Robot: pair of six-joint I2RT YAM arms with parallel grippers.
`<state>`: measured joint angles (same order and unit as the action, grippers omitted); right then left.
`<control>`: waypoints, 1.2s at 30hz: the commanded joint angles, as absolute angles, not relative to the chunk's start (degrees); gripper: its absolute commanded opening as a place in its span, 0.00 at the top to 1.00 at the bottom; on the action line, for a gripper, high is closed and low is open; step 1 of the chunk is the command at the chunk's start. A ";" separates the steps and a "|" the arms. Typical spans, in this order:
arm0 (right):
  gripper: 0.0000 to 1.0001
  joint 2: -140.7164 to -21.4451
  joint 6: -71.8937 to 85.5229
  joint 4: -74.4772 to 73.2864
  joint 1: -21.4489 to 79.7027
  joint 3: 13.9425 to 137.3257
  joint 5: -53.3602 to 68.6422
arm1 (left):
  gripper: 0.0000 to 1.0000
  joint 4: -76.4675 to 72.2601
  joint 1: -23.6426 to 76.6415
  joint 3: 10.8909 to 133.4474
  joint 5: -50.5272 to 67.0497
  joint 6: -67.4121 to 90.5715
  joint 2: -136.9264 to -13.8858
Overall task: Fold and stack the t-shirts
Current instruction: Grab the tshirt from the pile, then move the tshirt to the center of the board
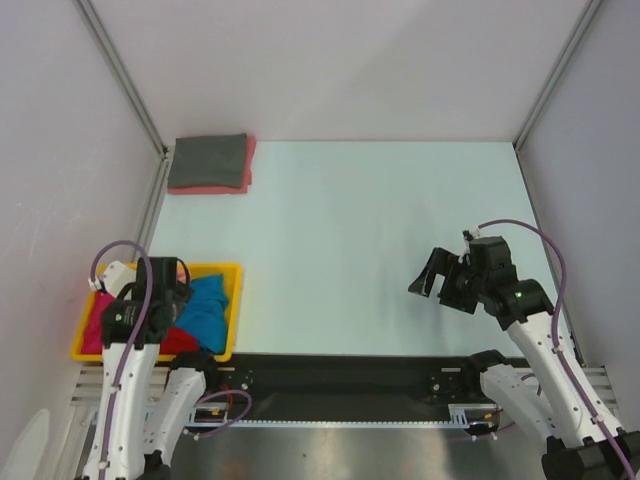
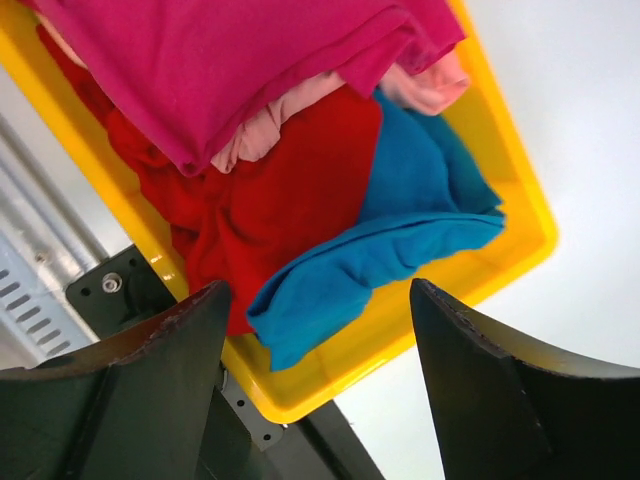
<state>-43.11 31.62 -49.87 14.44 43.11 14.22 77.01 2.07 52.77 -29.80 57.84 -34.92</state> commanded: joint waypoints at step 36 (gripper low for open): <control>0.02 -47.90 30.14 -50.98 17.32 49.66 10.02 | 1.00 33.61 0.26 140.27 4.63 34.18 -64.68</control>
<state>-47.40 29.93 -51.99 18.04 47.90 9.52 50.04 0.60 136.51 -6.83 34.20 -60.86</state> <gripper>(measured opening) 0.981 0.011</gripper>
